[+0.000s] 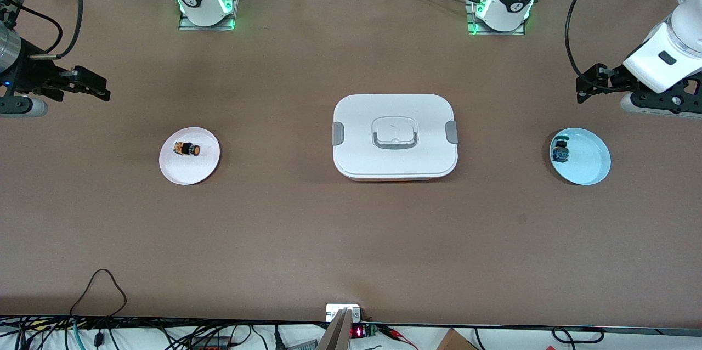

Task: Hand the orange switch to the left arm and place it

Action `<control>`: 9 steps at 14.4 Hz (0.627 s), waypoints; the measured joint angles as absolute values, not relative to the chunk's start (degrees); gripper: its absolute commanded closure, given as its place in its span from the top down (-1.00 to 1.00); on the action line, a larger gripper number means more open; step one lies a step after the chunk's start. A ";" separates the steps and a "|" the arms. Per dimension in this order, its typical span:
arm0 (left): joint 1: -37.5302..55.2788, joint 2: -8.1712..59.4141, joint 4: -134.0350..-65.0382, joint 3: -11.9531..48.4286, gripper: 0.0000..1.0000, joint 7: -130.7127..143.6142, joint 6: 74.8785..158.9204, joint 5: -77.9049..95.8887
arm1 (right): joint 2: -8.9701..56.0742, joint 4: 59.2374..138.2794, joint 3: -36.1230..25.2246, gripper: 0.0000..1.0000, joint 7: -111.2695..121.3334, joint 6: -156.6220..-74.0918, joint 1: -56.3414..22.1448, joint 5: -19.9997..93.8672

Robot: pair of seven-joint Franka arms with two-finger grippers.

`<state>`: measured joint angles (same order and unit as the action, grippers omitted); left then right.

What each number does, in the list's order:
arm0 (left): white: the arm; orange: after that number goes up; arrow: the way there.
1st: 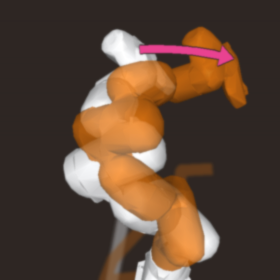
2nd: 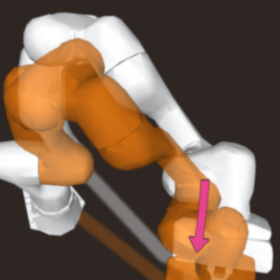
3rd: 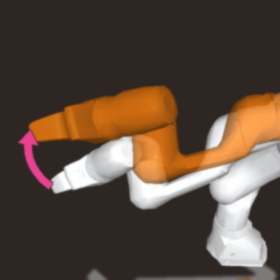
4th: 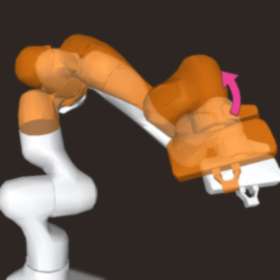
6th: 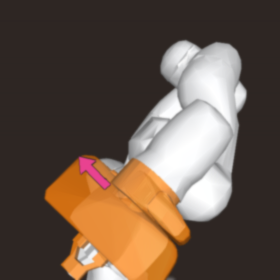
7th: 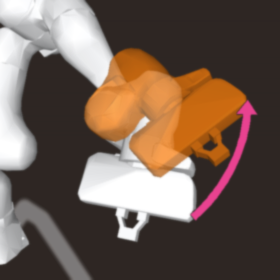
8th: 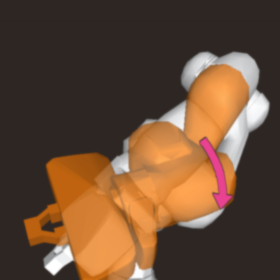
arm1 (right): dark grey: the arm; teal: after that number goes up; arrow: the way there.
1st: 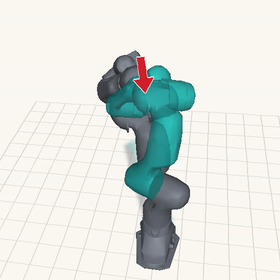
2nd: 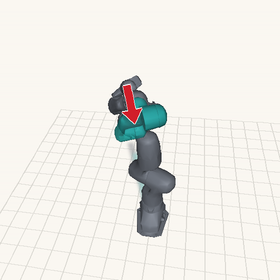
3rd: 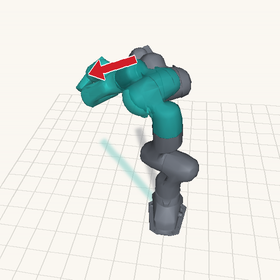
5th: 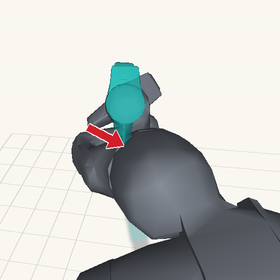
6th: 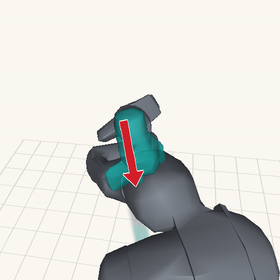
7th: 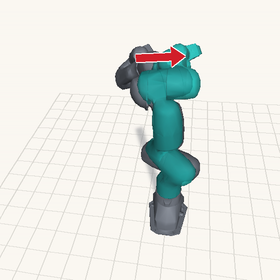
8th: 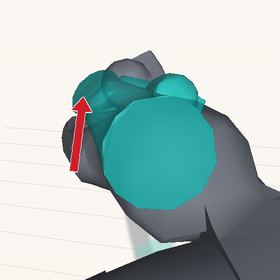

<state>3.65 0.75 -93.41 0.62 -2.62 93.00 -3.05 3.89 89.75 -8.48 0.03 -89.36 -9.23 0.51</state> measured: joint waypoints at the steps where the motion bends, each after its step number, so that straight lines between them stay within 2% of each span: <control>1: 3.65 0.75 -93.40 0.62 1.00 -2.62 93.00 -3.05 | 3.89 89.75 -8.48 1.00 0.03 -89.35 -9.23 0.51; 9: 3.66 0.76 -93.37 0.62 1.00 -2.62 93.00 -3.05 | 5.01 89.83 -8.48 1.00 0.03 -89.30 -9.24 0.51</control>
<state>3.66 0.76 -93.37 0.62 -2.62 93.00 -3.05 5.01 89.83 -8.48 0.03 -89.30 -9.24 0.51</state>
